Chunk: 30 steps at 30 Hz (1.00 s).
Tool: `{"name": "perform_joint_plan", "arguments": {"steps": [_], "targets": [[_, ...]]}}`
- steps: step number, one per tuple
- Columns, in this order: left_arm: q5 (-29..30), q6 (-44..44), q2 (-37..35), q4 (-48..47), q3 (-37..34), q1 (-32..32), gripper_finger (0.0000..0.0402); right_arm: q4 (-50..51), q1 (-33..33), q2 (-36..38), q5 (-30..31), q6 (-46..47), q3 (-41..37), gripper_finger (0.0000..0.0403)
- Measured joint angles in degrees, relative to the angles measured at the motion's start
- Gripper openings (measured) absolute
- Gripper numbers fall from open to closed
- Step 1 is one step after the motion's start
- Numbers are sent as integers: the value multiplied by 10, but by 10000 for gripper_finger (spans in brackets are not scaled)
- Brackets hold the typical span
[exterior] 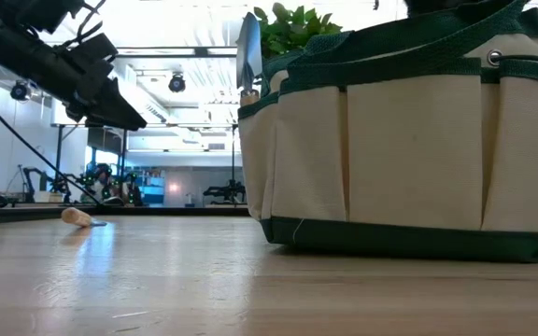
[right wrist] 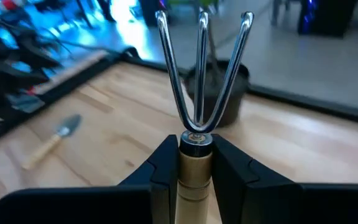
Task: Pick & Place Garden tools in Gardening bag
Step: Put the brown hand rake into the green gardening bag
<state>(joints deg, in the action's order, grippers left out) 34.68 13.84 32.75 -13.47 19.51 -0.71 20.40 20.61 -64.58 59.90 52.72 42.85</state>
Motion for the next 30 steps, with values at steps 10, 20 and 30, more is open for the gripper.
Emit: {"name": "perform_joint_plan", "arguments": {"steps": [10,20,30], "targets": [[-8,1,0,0,0,0,232,-121,69,3,48,-100,0,57],[-8,1,0,0,0,0,232,-252,128,0,48,-209,0,57],[-8,1,0,0,0,0,232,-403,209,-32,47,-357,0,57]]}}
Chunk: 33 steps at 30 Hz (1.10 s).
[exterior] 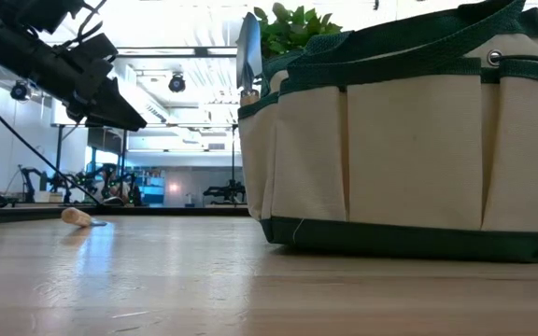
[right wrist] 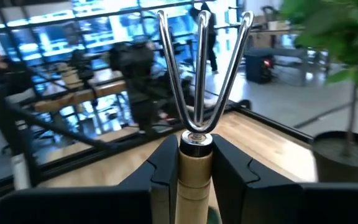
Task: Pick & Place Garden tools in Gardening bag
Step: Put the brown hand rake into the green gardening bag
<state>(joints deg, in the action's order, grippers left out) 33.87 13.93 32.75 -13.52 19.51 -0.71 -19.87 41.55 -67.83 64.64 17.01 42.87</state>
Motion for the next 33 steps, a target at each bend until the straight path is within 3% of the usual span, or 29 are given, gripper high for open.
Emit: {"name": "perform_joint_plan", "arguments": {"steps": [19,33], "targets": [[0,9,0,-3,0,0,232,-140,125,-106,0,-3,15,57],[0,15,0,-2,0,0,231,-137,126,-242,1,7,111,57]]}}
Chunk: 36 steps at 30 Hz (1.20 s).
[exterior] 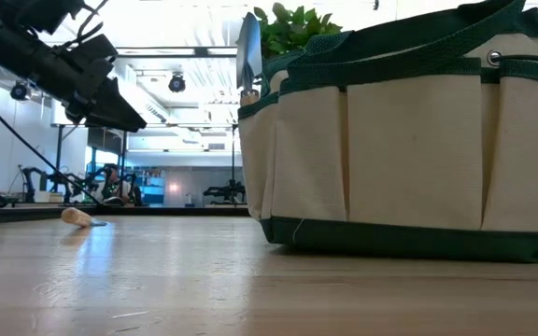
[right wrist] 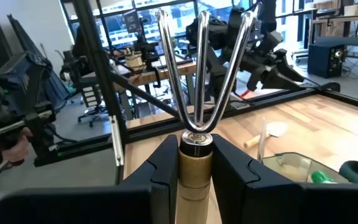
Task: Pick & Place Garden tools in Gardening bag
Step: Put the brown hand rake into the green gardening bag
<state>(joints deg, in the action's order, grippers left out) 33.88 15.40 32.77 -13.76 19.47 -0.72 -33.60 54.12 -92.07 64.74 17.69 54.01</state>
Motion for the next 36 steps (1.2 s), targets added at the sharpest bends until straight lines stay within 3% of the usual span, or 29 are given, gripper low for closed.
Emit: {"name": "perform_joint_plan", "arguments": {"steps": [13,36], "targets": [[0,-9,0,0,0,0,232,3,-61,-69,1,81,15,57],[0,-9,0,-2,0,0,232,7,-67,-228,242,-43,167,57]]}}
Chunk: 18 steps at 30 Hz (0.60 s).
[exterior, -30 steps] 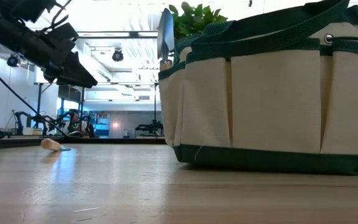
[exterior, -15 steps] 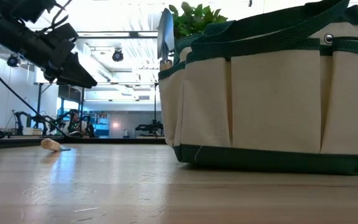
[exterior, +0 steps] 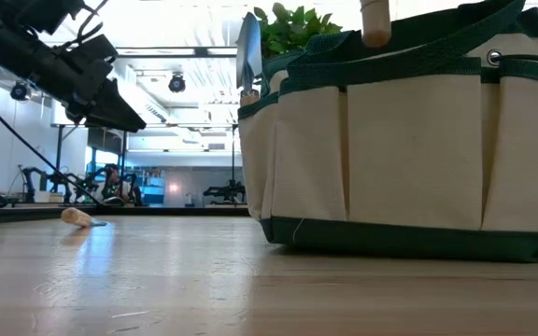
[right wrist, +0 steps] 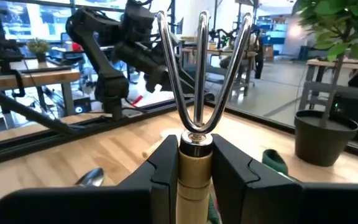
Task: Pick & Place Garden tools in Gardening bag
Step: Put the brown hand rake into the green gardening bag
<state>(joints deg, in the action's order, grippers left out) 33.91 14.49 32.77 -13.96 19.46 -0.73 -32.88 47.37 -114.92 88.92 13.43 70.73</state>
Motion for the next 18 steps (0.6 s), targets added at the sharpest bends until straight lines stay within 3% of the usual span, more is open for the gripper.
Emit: {"name": "perform_joint_plan", "arguments": {"steps": [18], "targets": [[0,5,0,-1,0,0,232,0,-6,-3,11,58,-32,57]]}}
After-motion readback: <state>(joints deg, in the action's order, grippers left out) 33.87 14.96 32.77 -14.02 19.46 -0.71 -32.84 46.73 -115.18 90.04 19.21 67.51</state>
